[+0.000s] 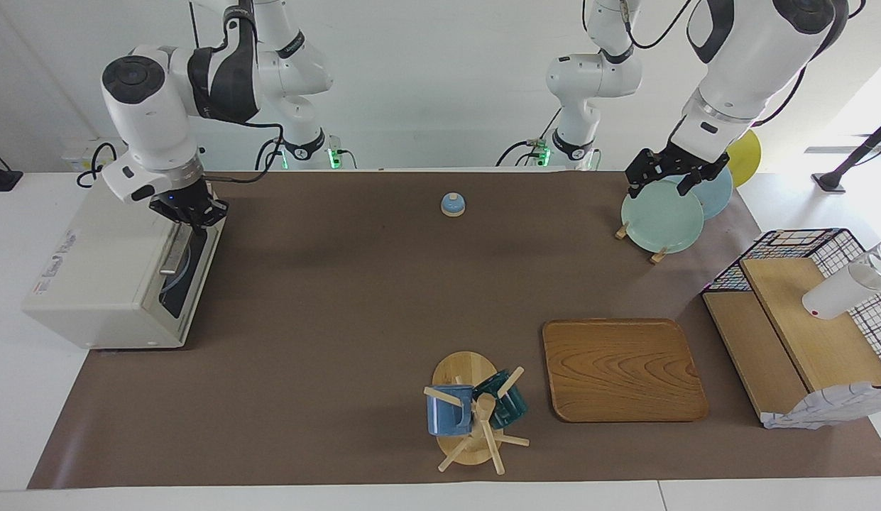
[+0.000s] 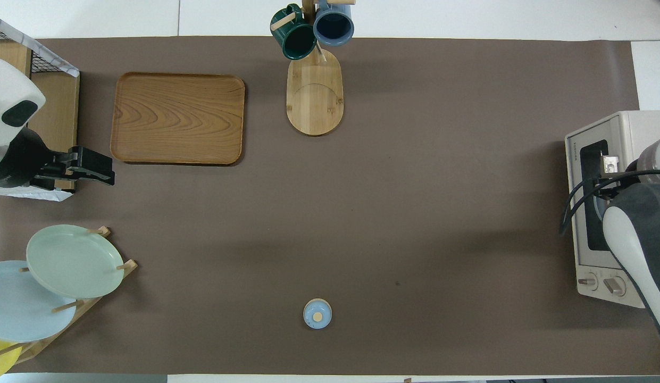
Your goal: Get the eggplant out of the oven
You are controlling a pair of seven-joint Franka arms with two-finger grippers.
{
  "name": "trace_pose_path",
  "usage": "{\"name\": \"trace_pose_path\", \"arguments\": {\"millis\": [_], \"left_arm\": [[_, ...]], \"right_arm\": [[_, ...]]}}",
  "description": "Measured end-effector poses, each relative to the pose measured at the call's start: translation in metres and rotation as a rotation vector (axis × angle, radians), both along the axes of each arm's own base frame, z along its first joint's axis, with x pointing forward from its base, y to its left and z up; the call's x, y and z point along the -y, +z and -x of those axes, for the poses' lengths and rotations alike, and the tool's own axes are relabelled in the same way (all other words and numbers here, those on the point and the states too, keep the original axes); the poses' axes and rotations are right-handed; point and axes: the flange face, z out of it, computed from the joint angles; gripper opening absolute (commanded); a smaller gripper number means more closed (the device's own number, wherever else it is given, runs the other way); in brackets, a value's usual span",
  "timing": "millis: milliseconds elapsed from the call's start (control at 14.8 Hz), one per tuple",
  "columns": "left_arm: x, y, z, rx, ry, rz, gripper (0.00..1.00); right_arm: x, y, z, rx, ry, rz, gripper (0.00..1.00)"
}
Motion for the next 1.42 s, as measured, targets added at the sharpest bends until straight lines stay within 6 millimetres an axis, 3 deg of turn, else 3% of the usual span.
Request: {"name": "trace_pose_path", "arguments": {"millis": [203,678,1085,1424], "left_arm": [[0.000,0.000,0.000,0.000,0.000,0.000,1.00],[0.000,0.000,0.000,0.000,0.000,0.000,1.00],[0.000,0.000,0.000,0.000,0.000,0.000,1.00],[0.000,0.000,0.000,0.000,0.000,0.000,1.00]], "right_arm": [[0.006,-0.011,0.003,-0.007,0.010,0.026,0.00],[0.000,-0.012,0.006,0.029,0.031,0.020,0.00],[-0.051,-0.032,0.003,0.041,0.064,-0.051,0.00],[-0.082,-0.078,-0.001,0.078,0.077,-0.147,0.00]]}}
